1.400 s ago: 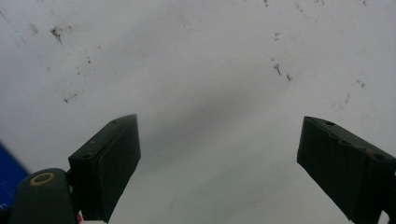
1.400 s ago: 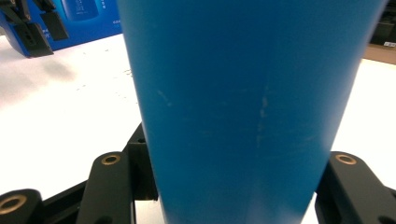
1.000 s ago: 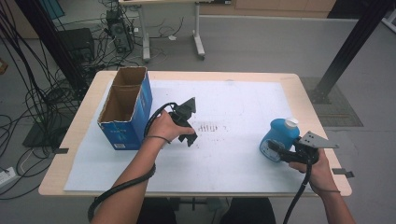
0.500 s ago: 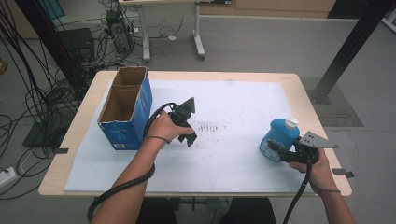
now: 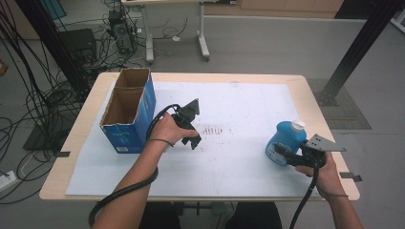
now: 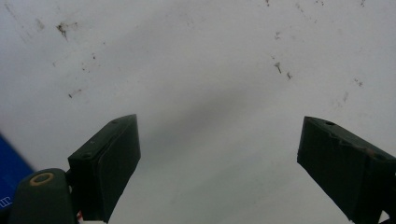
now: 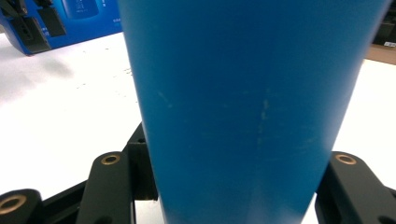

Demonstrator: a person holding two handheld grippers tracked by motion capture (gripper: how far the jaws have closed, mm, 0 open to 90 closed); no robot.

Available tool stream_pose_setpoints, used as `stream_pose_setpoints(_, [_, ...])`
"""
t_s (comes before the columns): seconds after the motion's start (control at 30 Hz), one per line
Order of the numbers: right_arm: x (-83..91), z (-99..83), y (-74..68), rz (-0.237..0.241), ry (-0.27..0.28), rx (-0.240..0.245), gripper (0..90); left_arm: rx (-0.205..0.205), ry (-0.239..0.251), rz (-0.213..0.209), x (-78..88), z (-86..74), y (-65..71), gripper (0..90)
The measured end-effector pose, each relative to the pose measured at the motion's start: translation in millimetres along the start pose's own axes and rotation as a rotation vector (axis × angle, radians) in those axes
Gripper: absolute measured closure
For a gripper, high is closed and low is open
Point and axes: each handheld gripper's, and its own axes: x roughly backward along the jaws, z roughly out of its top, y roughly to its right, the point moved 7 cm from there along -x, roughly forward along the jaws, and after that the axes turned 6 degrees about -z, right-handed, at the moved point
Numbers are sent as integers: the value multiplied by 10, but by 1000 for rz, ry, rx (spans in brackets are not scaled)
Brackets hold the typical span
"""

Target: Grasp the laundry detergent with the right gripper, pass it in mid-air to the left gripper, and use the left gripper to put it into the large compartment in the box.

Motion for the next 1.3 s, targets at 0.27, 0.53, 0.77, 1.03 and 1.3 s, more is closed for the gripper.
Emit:
stream_pose_setpoints(0.27, [0,1,0,-1,0,0,435,-2,0,-3,-5,-3,-4,136])
stream_pose_setpoints(0.53, [4,4,-9,-9,-1,1,440,-9,-3,-5,-14,-6,-18,136])
stream_pose_setpoints(0.77, [2,19,-35,0,-9,6,441,-11,7,-2,24,-3,-43,136])
stream_pose_setpoints(1.03, [-2,63,-73,23,-11,0,442,-16,25,-4,87,3,-58,136])
stream_pose_setpoints(1.3, [25,168,-83,55,-22,-6,442,-56,46,-23,208,-2,-11,136])
